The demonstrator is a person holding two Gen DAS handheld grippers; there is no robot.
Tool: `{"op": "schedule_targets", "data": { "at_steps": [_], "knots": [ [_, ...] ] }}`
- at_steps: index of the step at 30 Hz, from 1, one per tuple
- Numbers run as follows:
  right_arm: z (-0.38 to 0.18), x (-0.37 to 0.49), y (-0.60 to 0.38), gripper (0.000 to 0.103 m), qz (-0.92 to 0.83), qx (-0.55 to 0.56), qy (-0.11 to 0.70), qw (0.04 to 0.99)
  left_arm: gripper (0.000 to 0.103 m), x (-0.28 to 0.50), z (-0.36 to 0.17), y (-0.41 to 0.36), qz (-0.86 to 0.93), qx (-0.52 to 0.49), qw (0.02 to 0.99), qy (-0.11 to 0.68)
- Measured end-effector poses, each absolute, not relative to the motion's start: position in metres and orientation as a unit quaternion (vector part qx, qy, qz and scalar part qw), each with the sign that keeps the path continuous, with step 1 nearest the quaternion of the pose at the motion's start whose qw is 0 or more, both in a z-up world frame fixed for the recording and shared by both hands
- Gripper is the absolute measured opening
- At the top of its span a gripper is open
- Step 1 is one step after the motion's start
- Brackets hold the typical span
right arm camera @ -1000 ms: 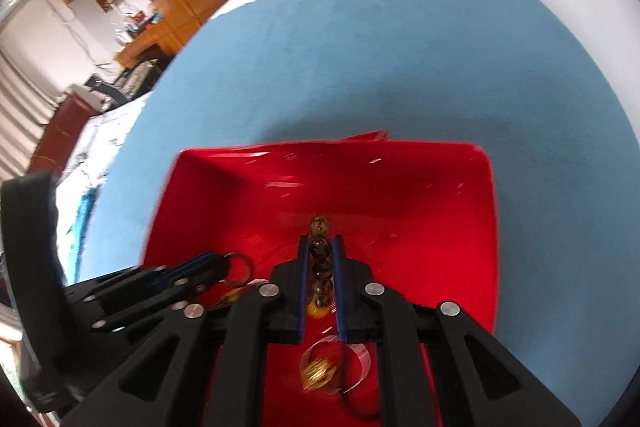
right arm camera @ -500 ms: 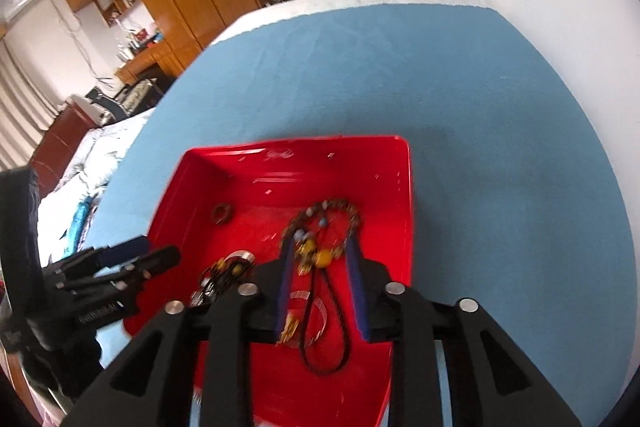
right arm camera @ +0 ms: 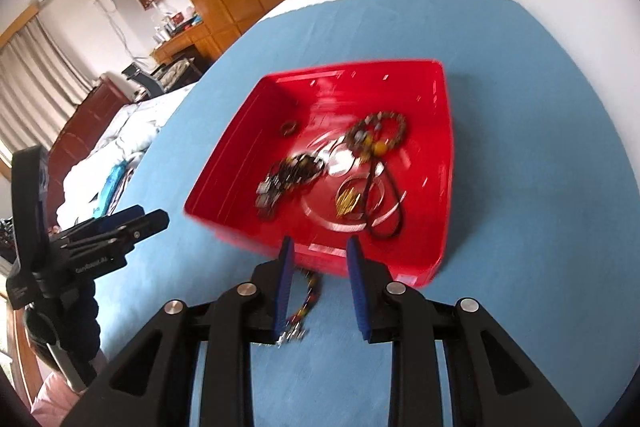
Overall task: Organize jewelry
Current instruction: 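Withdraw both tools from the tin toward the last bracelet and chain, then grasp the multicolour bead bracelet with the right tool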
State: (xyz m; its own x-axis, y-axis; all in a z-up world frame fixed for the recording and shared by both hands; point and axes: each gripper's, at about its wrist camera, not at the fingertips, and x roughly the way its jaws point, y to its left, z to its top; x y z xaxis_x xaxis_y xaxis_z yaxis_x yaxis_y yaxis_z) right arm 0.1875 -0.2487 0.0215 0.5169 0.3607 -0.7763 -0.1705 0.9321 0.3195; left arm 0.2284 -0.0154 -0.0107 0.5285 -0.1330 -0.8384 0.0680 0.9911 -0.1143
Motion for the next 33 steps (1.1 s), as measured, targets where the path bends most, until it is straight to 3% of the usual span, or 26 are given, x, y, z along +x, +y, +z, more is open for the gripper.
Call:
{"op": "schedule_targets", "data": {
  "at_steps": [6,33],
  "knots": [
    [0.000,0.169,-0.235,0.027,0.165,0.104,0.488,0.851,0.078,0.202,-0.026,-0.016,-0.057,-0.023,0.874,0.481],
    [-0.053,0.185,-0.205,0.032,0.148,0.090,0.541,0.823,0.086,0.185,-0.053,-0.019,-0.055,-0.011,0.878,0.476]
  ]
}}
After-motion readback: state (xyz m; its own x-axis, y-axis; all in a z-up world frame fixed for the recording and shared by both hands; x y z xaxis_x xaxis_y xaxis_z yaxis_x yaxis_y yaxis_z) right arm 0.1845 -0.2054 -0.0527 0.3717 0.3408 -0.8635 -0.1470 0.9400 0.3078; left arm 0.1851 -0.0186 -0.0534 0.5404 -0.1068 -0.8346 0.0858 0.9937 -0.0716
